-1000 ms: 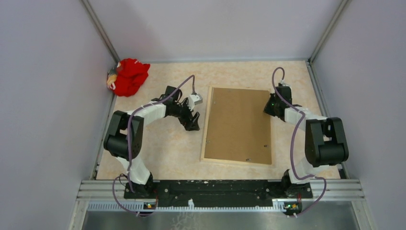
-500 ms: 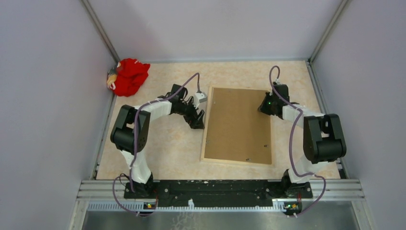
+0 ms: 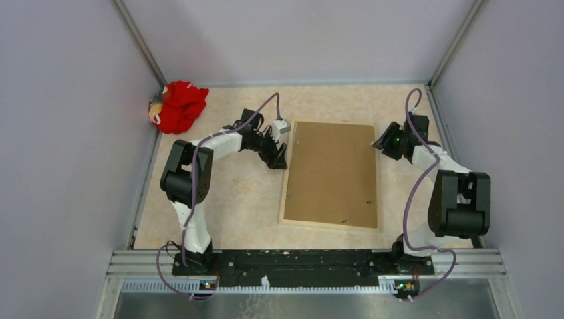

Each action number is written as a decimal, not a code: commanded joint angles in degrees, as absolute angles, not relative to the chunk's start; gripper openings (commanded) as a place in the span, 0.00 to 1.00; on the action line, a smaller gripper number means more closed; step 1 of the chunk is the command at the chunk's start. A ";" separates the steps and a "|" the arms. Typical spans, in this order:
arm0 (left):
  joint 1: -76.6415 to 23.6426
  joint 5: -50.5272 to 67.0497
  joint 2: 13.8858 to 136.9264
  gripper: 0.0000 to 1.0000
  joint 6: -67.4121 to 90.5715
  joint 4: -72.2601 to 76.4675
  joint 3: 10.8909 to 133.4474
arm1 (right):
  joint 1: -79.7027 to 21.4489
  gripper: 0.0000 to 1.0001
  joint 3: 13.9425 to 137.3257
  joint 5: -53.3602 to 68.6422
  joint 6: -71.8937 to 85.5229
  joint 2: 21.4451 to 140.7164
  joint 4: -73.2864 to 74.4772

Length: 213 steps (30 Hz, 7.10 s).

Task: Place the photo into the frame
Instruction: Install the photo frame at the center of the board.

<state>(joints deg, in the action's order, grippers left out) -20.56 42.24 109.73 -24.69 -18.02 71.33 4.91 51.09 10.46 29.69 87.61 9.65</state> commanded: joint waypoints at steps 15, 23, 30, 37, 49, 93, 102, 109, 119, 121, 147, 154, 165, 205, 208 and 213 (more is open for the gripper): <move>-20.60 44.21 113.95 0.74 -24.51 -17.17 74.27 | 4.40 0.45 50.07 15.11 31.59 93.12 4.77; -20.52 44.27 114.30 0.67 -25.11 -17.21 73.90 | 3.58 0.44 49.36 16.40 32.46 94.13 3.28; -20.56 44.71 115.64 0.55 -25.59 -18.30 75.11 | 1.44 0.43 49.13 16.35 33.05 95.17 2.31; -20.57 44.51 115.75 0.53 -26.43 -18.88 75.13 | 0.35 0.43 49.59 16.00 33.67 95.45 2.24; -17.54 45.21 111.53 0.54 -27.02 -22.29 77.52 | -2.80 0.54 52.89 4.83 27.15 87.28 14.21; -19.55 51.20 108.90 0.38 -16.05 -26.33 66.42 | -47.98 0.36 32.15 11.69 59.49 93.87 -34.13; -20.30 51.26 111.15 0.35 -15.04 -25.60 67.06 | -48.83 0.36 32.39 11.07 60.15 94.77 -31.27; -20.48 51.04 111.57 0.32 -15.12 -25.55 66.81 | -49.63 0.36 33.82 9.76 59.38 96.34 -28.93; -20.45 50.89 111.69 0.28 -15.69 -25.92 66.98 | -50.38 0.36 33.67 8.28 59.38 97.92 -28.69; -20.48 50.82 111.79 0.27 -15.65 -25.94 66.97 | -50.77 0.36 33.71 8.14 59.75 98.21 -28.80; -20.82 51.26 111.71 0.19 -16.70 -26.85 66.88 | -58.30 0.37 30.24 -4.69 69.21 94.96 -25.46; -20.81 51.31 112.34 0.18 -16.95 -27.17 67.51 | -59.01 0.37 29.07 -4.18 69.67 94.05 -24.63; -20.93 51.19 112.68 0.16 -16.83 -27.32 67.92 | -58.98 0.37 29.43 -9.67 68.22 95.30 -27.25; -21.97 52.12 112.93 0.10 -18.36 -27.90 66.89 | -57.97 0.35 31.00 -14.77 66.21 100.49 -32.64; -22.21 52.25 113.11 0.09 -18.58 -27.95 66.80 | -57.92 0.34 31.33 -15.56 65.99 100.84 -32.78; -22.63 52.62 113.76 0.08 -19.03 -28.21 66.96 | -57.92 0.33 32.09 -16.63 65.67 101.62 -33.09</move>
<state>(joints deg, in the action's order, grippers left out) -19.92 51.22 111.18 -16.73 -28.64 67.29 -58.61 30.83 -9.96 68.53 97.34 -37.26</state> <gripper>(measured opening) 0.092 0.334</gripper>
